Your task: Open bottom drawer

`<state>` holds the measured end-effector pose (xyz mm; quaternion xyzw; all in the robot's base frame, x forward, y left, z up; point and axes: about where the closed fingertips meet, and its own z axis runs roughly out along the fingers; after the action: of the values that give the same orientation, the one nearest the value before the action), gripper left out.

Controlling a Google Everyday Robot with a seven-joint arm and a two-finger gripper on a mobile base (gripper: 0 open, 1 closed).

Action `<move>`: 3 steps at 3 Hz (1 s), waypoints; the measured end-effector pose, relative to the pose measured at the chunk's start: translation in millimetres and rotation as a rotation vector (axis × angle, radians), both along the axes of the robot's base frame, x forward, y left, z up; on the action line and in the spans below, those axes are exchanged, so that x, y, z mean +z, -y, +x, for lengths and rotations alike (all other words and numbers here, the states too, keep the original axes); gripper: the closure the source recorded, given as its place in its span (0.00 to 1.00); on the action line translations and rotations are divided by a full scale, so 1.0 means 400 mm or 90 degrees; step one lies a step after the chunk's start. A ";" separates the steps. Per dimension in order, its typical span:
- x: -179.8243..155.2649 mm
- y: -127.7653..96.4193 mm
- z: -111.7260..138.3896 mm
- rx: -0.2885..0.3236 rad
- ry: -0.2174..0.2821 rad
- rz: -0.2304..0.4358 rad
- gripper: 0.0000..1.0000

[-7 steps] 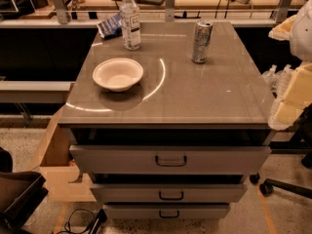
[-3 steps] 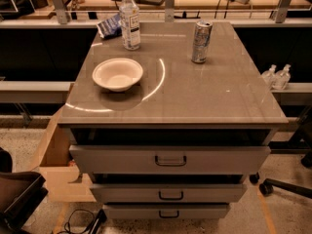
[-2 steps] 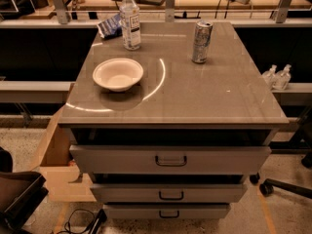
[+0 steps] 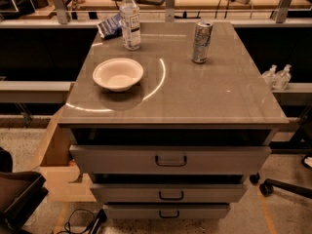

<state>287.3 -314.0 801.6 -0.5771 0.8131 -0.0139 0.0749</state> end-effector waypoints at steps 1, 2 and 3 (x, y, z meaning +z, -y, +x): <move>-0.015 -0.004 0.004 -0.002 0.008 0.002 0.00; -0.100 -0.016 0.005 -0.003 0.022 0.010 0.00; -0.276 -0.052 0.000 0.010 0.007 -0.005 0.00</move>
Offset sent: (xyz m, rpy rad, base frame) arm 0.0042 0.0180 -0.1246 0.0500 -0.0869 -0.0090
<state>287.3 -293.3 691.3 -0.5839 0.8079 -0.0199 0.0773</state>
